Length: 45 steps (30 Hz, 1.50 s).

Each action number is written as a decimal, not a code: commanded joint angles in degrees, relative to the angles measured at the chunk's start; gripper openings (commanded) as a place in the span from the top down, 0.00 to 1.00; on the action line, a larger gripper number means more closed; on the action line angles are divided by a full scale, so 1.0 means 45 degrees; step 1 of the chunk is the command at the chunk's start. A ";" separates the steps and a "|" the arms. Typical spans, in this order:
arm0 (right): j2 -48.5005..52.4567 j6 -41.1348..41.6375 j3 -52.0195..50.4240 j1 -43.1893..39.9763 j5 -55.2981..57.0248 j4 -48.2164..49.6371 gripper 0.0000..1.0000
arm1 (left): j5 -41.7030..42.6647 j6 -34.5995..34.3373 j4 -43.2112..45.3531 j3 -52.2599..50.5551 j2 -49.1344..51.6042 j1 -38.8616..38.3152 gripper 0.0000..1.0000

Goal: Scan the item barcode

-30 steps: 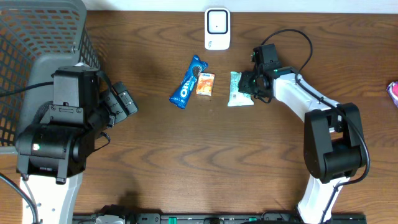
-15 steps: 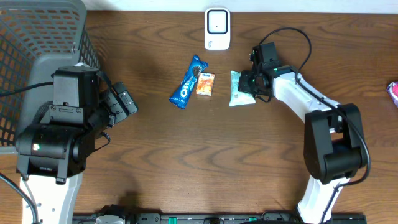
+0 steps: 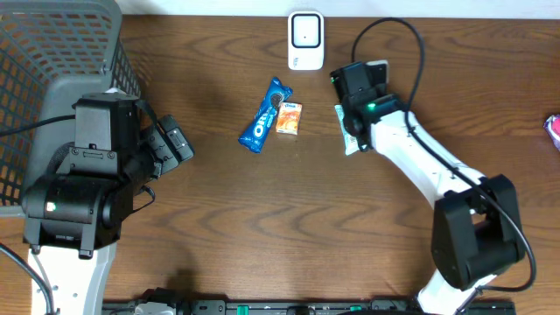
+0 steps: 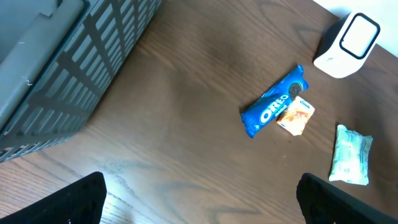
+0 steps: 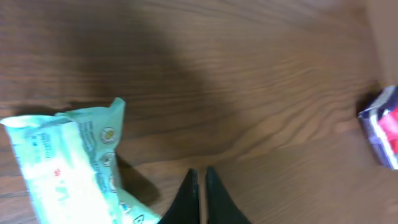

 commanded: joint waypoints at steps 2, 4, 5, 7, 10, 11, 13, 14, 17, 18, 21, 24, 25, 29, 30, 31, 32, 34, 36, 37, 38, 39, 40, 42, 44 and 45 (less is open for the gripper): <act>0.0665 0.0121 0.0058 -0.0335 -0.1287 0.0185 0.77 | -0.0155 0.0029 -0.0034 0.0092 0.0034 0.0058 0.02; 0.0675 0.0738 0.0058 -0.0835 -0.3696 0.0423 0.67 | -0.0155 0.0029 -0.0034 0.0092 0.0034 0.0058 0.02; 0.0675 0.0758 0.0058 -0.1044 -0.4483 0.0549 0.65 | -0.0151 0.0029 -0.0034 0.0092 0.0034 0.0058 0.02; 0.0675 0.0753 0.0058 -0.1855 -0.7388 0.0996 0.61 | -0.0155 0.0029 -0.0034 0.0092 0.0034 0.0058 0.02; 0.0675 0.0753 0.0058 -0.2958 -1.0744 0.1200 0.60 | -0.0155 0.0029 -0.0034 0.0092 0.0034 0.0058 0.02; 0.0675 0.0753 0.0058 -0.3230 -1.1604 0.1200 0.60 | -0.0155 0.0029 -0.0034 0.0092 0.0034 0.0058 0.02; 0.0675 0.0651 0.0019 -0.3682 -1.2628 0.1180 0.57 | -0.0155 0.0029 -0.0034 0.0092 0.0034 0.0058 0.02; 0.0675 0.0520 -0.0019 -0.3837 -1.2968 0.1185 0.57 | -0.0155 0.0029 -0.0034 0.0092 0.0034 0.0058 0.02; 0.0680 0.0466 -0.0199 -0.4197 -1.3527 0.1205 0.55 | -0.0155 0.0029 -0.0034 0.0092 0.0034 0.0058 0.02; 0.0680 0.0466 -0.0291 -0.4250 -1.3585 0.1253 0.55 | -0.0155 0.0029 -0.0034 0.0092 0.0034 0.0058 0.02; 0.0680 0.0461 -0.0695 -0.4299 -1.3896 0.1768 0.54 | -0.0155 0.0029 -0.0034 0.0092 0.0034 0.0058 0.02; 0.0680 0.0471 -0.1433 -0.4289 -1.4076 0.2754 0.52 | -0.0155 0.0029 -0.0034 0.0092 0.0034 0.0058 0.02; 0.0680 0.0476 -0.1710 -0.4289 -1.4052 0.3075 0.50 | -0.0155 0.0029 -0.0034 0.0092 0.0034 0.0058 0.02; 0.0680 0.1039 -0.2720 -0.4396 -1.3911 0.4308 0.40 | -0.0151 0.0029 -0.0034 0.0092 0.0034 0.0058 0.02; 0.0680 0.1195 -0.2953 -0.4444 -1.3911 0.4614 0.40 | -0.0155 0.0029 -0.0034 0.0092 0.0034 0.0058 0.02; 0.0680 0.1302 -0.3118 -0.4478 -1.3916 0.4823 0.40 | -0.0151 0.0029 -0.0034 0.0092 0.0034 0.0058 0.02; 0.0680 0.1389 -0.3254 -0.4493 -1.3891 0.4998 0.40 | -0.0155 0.0029 -0.0034 0.0092 0.0034 0.0058 0.02; 0.0680 0.1438 -0.3633 -0.4498 -1.3891 0.5547 0.40 | -0.0151 0.0029 -0.0034 0.0092 0.0034 0.0058 0.02; 0.0680 0.1622 -0.3886 -0.4459 -1.3886 0.5901 0.40 | -0.0151 0.0034 -0.0034 0.0092 0.0034 0.0058 0.02; 0.0704 0.1627 -0.3988 -0.4439 -1.3891 0.6057 0.40 | -0.0151 0.0029 -0.0034 0.0092 0.0034 0.0058 0.02; 0.0729 0.1627 -0.4065 -0.4425 -1.3891 0.6169 0.40 | -0.0155 0.0029 -0.0034 0.0092 0.0034 0.0058 0.02; 0.0772 0.1632 -0.4095 -0.4410 -1.3891 0.6222 0.41 | -0.0155 0.0034 -0.0034 0.0092 0.0034 0.0058 0.02; 0.0855 0.1632 -0.4099 -0.4401 -1.3891 0.6290 0.41 | -0.0151 0.0029 -0.0034 0.0092 0.0034 0.0058 0.02; 0.1141 0.1899 -0.4099 -0.4381 -1.3930 0.6586 0.46 | -0.0155 0.0029 -0.0034 0.0092 0.0034 0.0058 0.02; 0.1462 0.2137 -0.4099 -0.4381 -1.4324 0.7019 0.52 | -0.0155 0.0029 -0.0034 0.0092 0.0034 0.0058 0.02; 0.1598 0.2137 -0.4099 -0.4381 -1.4610 0.7227 0.58 | -0.0155 0.0029 -0.0034 0.0092 0.0034 0.0058 0.02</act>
